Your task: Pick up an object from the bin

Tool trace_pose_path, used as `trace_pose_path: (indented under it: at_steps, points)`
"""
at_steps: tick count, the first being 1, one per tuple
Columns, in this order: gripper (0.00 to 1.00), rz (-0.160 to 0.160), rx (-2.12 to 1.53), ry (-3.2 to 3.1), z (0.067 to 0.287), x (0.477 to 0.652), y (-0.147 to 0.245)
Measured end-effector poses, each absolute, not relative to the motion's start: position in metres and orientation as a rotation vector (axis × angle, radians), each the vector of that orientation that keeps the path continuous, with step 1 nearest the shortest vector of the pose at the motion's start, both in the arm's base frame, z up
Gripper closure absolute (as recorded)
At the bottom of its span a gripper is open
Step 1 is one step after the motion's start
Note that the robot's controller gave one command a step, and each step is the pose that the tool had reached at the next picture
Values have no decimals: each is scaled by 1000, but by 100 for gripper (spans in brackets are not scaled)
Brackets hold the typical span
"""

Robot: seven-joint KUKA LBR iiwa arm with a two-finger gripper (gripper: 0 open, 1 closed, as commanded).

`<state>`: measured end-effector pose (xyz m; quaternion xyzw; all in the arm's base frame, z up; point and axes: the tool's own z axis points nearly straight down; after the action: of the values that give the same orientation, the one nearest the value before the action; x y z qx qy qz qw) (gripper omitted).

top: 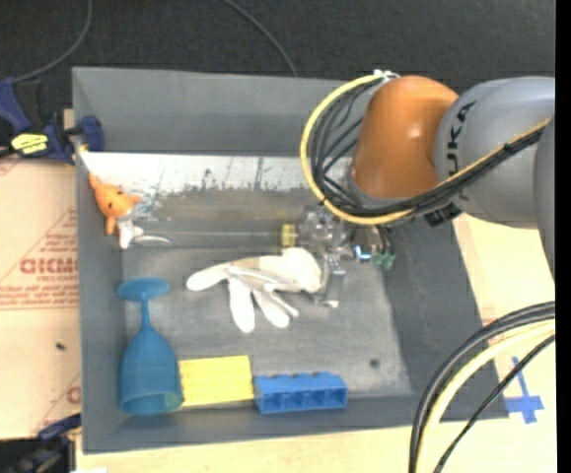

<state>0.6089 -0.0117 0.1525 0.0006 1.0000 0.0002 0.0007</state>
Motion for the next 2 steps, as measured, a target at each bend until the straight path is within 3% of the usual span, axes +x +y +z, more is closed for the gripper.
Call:
trace_pose_path:
  at_steps: [1,2]
  points:
    - [0,12,237,3122,92,623,-91]
    - [0,2,232,3125,110,618,-74]
